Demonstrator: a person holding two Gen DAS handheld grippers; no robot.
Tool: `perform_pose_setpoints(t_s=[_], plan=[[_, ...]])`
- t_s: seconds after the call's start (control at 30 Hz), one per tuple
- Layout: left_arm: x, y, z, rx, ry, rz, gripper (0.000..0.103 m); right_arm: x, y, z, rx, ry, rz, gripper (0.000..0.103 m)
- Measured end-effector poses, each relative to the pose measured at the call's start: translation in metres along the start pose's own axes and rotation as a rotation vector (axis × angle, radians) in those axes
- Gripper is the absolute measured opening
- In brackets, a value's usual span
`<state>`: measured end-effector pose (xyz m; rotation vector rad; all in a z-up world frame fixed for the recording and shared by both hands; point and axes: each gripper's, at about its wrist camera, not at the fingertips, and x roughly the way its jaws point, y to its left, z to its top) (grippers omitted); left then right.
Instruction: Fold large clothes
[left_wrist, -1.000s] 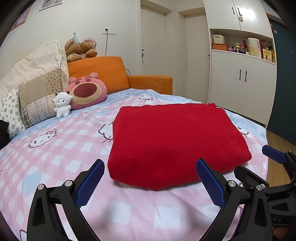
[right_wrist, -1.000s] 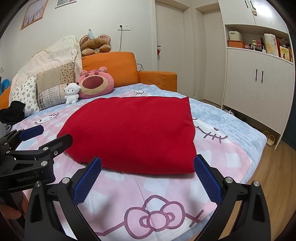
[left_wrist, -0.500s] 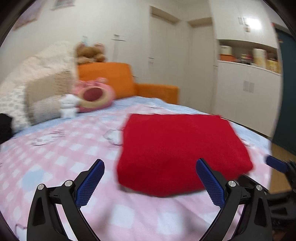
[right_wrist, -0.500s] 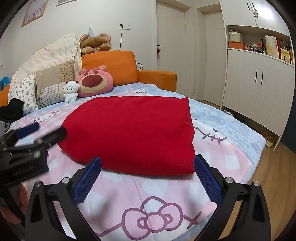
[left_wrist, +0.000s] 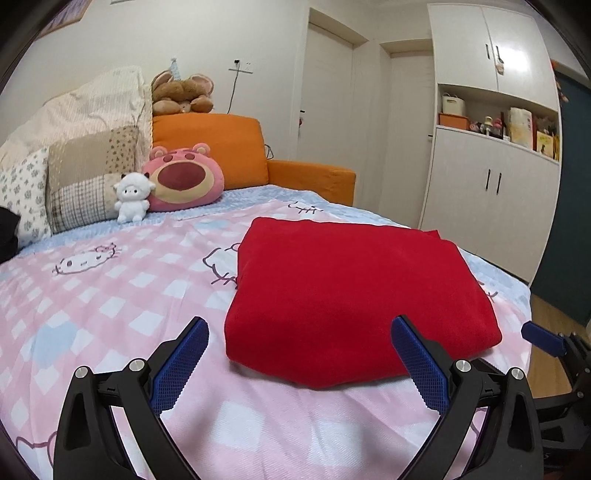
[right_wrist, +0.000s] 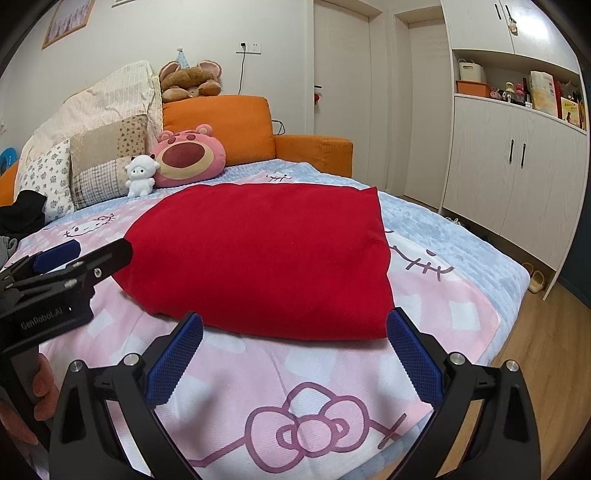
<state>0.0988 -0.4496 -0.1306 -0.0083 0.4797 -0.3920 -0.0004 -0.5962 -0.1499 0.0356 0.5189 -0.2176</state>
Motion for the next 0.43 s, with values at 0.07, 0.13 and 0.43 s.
perform_pose_setpoints(t_s=[0.07,0.13,0.43], plan=[[0.0,-0.002,0.0,0.013,0.003,-0.002,0.1,0.0,0.0,0.0,0.004,-0.003,-0.001,0.098],[0.002,-0.003,0.001,0.019,0.01,0.004,0.1,-0.001,-0.001,0.0,0.009,-0.005,-0.004,0.098],[0.001,-0.01,0.0,0.049,0.019,0.024,0.1,-0.005,-0.01,-0.003,0.024,-0.015,-0.016,0.098]])
